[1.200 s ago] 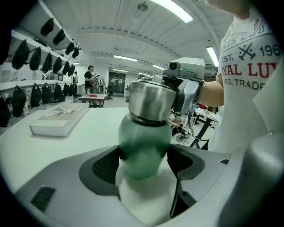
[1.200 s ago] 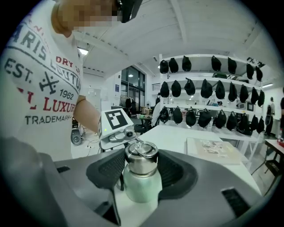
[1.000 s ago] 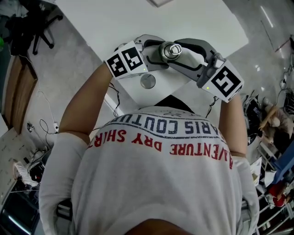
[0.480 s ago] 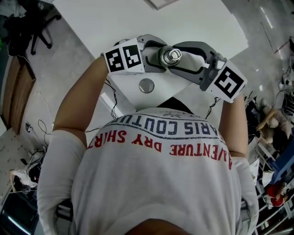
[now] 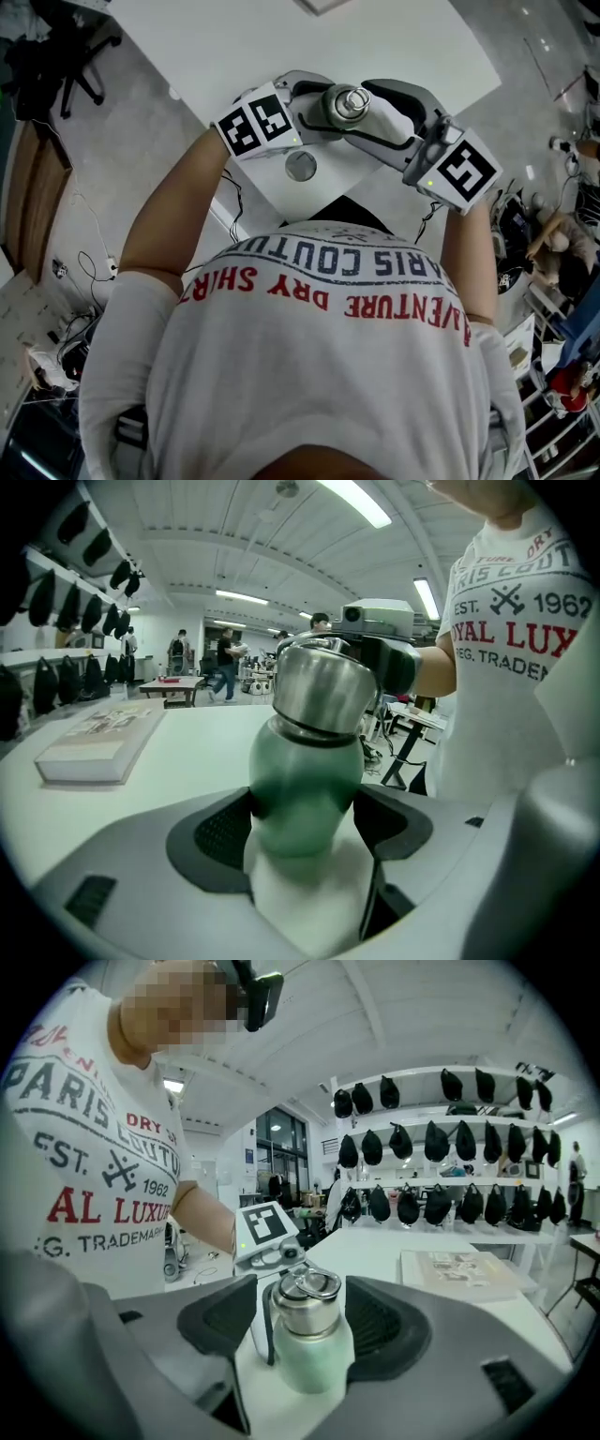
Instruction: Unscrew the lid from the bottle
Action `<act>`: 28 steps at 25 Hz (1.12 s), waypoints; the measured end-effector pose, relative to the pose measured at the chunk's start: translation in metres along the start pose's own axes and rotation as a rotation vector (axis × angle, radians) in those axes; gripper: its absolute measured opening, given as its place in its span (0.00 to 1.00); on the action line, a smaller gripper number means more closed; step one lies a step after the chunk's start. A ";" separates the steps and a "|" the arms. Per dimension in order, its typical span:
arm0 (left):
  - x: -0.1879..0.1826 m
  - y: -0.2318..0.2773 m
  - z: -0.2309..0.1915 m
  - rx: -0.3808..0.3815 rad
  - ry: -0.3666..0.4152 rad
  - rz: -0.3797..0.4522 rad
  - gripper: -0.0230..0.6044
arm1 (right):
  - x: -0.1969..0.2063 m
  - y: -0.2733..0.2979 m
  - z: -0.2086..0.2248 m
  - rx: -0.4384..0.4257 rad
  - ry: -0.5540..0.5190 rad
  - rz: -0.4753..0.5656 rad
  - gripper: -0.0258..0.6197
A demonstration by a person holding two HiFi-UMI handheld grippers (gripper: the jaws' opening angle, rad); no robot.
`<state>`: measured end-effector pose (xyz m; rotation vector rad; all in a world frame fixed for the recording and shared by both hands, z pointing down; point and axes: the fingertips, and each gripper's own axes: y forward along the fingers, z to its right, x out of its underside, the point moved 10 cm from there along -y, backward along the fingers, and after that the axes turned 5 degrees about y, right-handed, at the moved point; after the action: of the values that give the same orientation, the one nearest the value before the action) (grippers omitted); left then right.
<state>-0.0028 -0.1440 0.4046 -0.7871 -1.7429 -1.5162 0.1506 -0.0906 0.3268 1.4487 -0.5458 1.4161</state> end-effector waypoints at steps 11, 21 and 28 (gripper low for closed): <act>0.007 0.007 0.026 -0.308 -0.208 0.035 0.60 | 0.019 -0.002 -0.023 0.351 0.083 0.094 0.47; 0.001 0.014 0.038 -0.517 -0.363 0.052 0.60 | 0.024 0.014 -0.029 0.438 0.091 0.072 0.47; -0.004 0.013 0.040 -0.538 -0.379 0.048 0.60 | 0.021 0.019 -0.031 0.460 0.075 0.058 0.45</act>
<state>0.0055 -0.1028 0.4058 -1.4551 -1.5568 -1.9272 0.1239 -0.0655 0.3467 1.7376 -0.2212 1.7100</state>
